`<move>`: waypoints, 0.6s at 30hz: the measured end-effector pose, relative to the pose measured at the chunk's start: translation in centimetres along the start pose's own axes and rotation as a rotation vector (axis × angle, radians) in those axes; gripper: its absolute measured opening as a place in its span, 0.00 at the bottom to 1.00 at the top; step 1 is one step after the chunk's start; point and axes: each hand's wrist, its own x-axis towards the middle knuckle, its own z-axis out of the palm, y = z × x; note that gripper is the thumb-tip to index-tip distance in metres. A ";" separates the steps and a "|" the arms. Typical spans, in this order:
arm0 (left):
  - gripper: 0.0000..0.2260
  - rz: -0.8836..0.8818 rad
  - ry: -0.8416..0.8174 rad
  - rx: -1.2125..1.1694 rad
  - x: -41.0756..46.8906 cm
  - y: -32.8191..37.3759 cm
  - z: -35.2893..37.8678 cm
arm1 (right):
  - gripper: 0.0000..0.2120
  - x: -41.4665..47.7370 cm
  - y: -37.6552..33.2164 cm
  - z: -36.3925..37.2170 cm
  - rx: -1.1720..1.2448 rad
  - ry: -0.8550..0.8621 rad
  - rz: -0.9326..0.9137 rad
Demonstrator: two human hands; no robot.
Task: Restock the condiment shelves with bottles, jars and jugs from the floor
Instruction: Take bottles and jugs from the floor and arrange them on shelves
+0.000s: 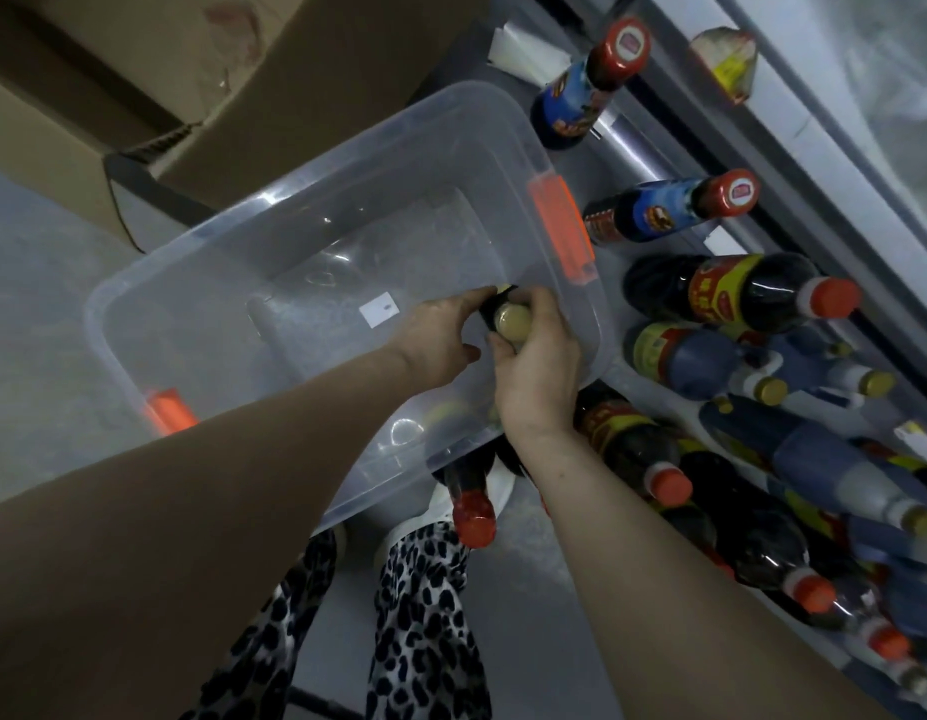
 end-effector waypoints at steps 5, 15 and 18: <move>0.36 -0.019 0.035 -0.086 -1.6 -0.3 -1.1 | 0.17 0.0 -1.2 -0.8 0.106 -0.004 -0.034; 0.26 0.006 0.156 -0.313 -9.5 2.7 -6.0 | 0.09 -1.6 -8.7 -6.6 0.253 -0.097 -0.092; 0.27 0.033 0.134 -0.307 -12.6 5.0 -8.3 | 0.06 -2.8 -12.1 -9.3 0.303 -0.163 -0.121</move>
